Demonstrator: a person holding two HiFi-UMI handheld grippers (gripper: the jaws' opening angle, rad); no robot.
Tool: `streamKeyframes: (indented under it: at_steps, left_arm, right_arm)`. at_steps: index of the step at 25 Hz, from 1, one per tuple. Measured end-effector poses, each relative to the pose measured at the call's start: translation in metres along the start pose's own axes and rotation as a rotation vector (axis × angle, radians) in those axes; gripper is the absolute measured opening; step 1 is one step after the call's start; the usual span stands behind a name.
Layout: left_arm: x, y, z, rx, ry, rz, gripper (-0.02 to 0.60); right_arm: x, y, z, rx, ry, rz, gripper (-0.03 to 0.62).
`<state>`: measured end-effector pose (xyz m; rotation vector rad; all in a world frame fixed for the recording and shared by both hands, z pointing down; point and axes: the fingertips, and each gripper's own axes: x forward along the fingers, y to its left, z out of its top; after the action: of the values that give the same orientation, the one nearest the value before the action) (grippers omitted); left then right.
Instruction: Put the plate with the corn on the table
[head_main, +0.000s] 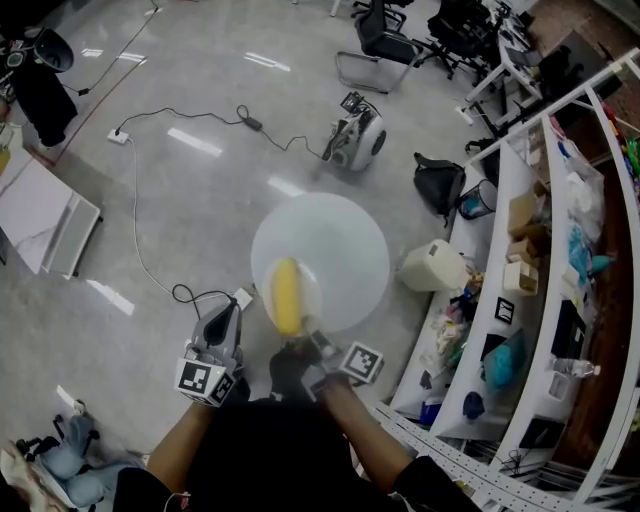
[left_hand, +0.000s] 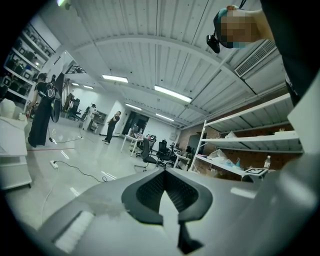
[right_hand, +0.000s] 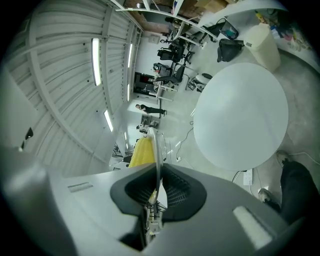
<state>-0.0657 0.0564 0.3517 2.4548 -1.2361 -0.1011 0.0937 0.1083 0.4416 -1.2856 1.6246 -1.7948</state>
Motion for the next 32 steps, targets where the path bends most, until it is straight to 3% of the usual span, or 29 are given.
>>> streamKeyframes:
  at_steps: [2, 7, 14, 17, 20, 22, 23, 26, 29, 32]
  left_arm:
    - [0.004, 0.002, -0.005, 0.016, 0.004, 0.003, 0.002]
    - [0.013, 0.005, -0.007, 0.026, 0.006, 0.024, 0.002]
    - [0.028, 0.006, -0.004, 0.020, -0.009, 0.042, 0.002]
    - [0.028, 0.011, -0.015, 0.024, 0.002, 0.061, 0.002]
    - [0.030, 0.014, -0.023, 0.020, -0.004, 0.067, 0.002]
    - [0.032, 0.017, -0.028, 0.015, -0.002, 0.081, 0.002]
    - [0.033, 0.018, -0.031, 0.013, -0.001, 0.088, 0.002]
    - [0.035, 0.024, -0.037, 0.014, -0.003, 0.105, 0.002]
    - [0.038, 0.033, -0.046, 0.021, -0.001, 0.117, 0.002]
    - [0.039, 0.042, -0.056, 0.010, 0.004, 0.135, 0.002]
  right_arm:
    - [0.005, 0.003, 0.006, -0.004, 0.009, 0.024, 0.037]
    - [0.009, -0.010, 0.015, -0.007, 0.019, -0.018, 0.038]
    - [0.020, -0.010, 0.022, -0.001, 0.039, 0.040, 0.038]
    - [0.017, -0.030, 0.021, 0.006, 0.053, -0.055, 0.038]
    - [0.024, -0.030, 0.023, 0.002, 0.065, -0.030, 0.038]
    - [0.024, -0.043, 0.026, -0.001, 0.071, -0.074, 0.038]
    - [0.027, -0.045, 0.028, -0.019, 0.074, -0.064, 0.038]
    - [0.047, -0.026, 0.035, -0.124, 0.090, 0.125, 0.038]
    - [0.058, -0.029, 0.037, -0.148, 0.102, 0.157, 0.038]
    - [0.064, -0.040, 0.038, -0.136, 0.110, 0.136, 0.038]
